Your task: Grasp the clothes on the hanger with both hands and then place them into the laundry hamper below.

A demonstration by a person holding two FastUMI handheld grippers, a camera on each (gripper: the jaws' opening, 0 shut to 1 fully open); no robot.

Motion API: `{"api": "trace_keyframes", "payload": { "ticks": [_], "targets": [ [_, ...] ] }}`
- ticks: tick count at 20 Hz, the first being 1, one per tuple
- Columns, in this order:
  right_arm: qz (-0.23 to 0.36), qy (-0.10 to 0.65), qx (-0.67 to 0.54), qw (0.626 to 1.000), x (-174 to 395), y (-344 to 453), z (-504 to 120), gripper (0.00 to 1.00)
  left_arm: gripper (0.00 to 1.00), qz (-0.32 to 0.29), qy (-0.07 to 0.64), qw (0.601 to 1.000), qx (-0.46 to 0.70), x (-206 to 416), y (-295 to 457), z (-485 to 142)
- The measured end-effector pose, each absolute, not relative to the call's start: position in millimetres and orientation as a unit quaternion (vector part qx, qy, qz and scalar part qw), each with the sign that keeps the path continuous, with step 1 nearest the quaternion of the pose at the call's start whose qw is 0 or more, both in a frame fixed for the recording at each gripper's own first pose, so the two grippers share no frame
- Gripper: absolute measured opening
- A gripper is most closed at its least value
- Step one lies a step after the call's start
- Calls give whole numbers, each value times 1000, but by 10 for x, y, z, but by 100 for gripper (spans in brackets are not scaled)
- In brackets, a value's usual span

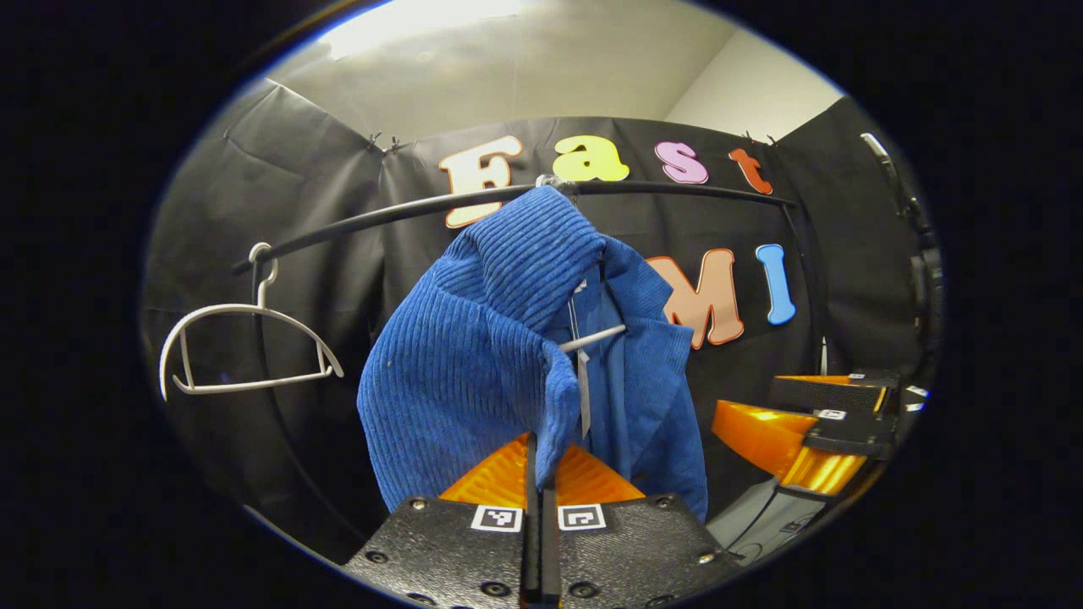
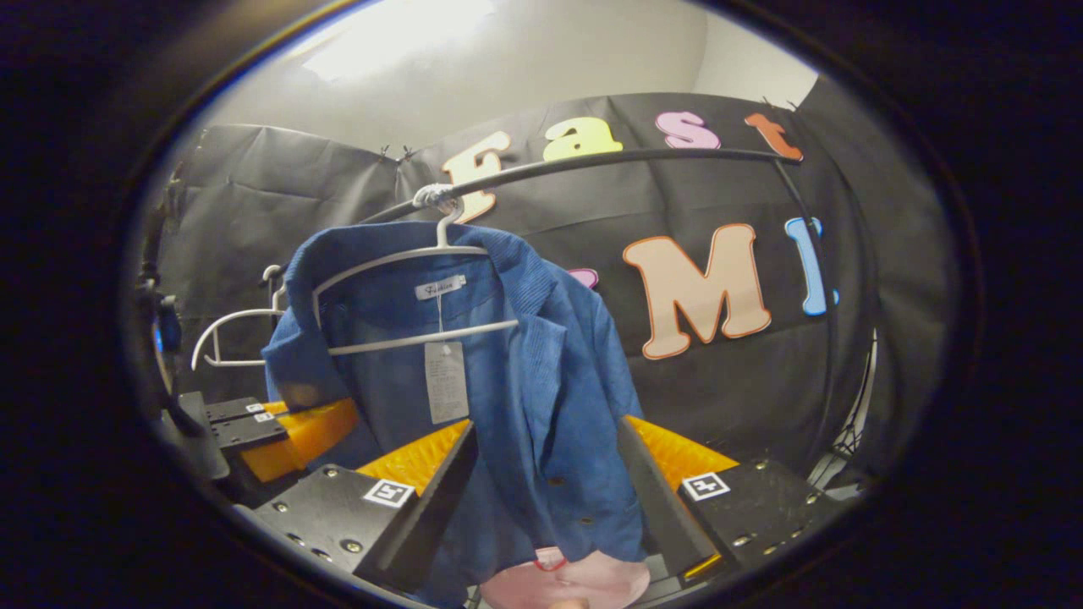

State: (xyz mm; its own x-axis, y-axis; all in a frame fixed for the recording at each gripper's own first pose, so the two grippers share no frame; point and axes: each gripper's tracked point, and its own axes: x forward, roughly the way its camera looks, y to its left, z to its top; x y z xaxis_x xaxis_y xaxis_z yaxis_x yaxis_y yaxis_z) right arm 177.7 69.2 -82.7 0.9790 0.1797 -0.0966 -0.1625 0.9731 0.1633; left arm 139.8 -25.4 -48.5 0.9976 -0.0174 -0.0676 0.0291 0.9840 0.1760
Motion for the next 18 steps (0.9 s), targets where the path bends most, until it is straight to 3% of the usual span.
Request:
{"api": "trace_keyframes", "payload": {
  "ticks": [2,3,5,6,10,11,12,16,17,18],
  "targets": [
    [91,68,75,991,1921,760,-929,94,0,-26,38,997,67,1342,-235,-474],
    [88,74,69,991,1994,766,-973,99,0,-44,47,997,50,1298,-284,-480],
    [89,79,58,991,2112,778,-1052,94,0,-96,58,993,20,1168,-407,-459],
    [95,81,58,991,2168,797,-1096,99,0,-111,55,992,7,1124,-416,-396],
    [100,83,62,990,2431,821,-1120,99,0,-145,44,988,13,997,-384,-282],
    [101,78,61,990,2518,836,-1098,94,0,-159,48,986,4,945,-406,-268],
    [100,75,56,991,2609,859,-1091,99,0,-173,50,984,-6,885,-425,-270],
    [71,55,-4,996,2840,835,-1082,99,1,-179,33,983,-33,802,-220,-111],
    [61,48,-23,997,2899,816,-1084,94,0,-181,34,982,-34,796,-225,-117],
    [54,42,-36,997,2938,819,-1076,99,0,-183,36,982,-36,807,-258,-170]
  ]
}}
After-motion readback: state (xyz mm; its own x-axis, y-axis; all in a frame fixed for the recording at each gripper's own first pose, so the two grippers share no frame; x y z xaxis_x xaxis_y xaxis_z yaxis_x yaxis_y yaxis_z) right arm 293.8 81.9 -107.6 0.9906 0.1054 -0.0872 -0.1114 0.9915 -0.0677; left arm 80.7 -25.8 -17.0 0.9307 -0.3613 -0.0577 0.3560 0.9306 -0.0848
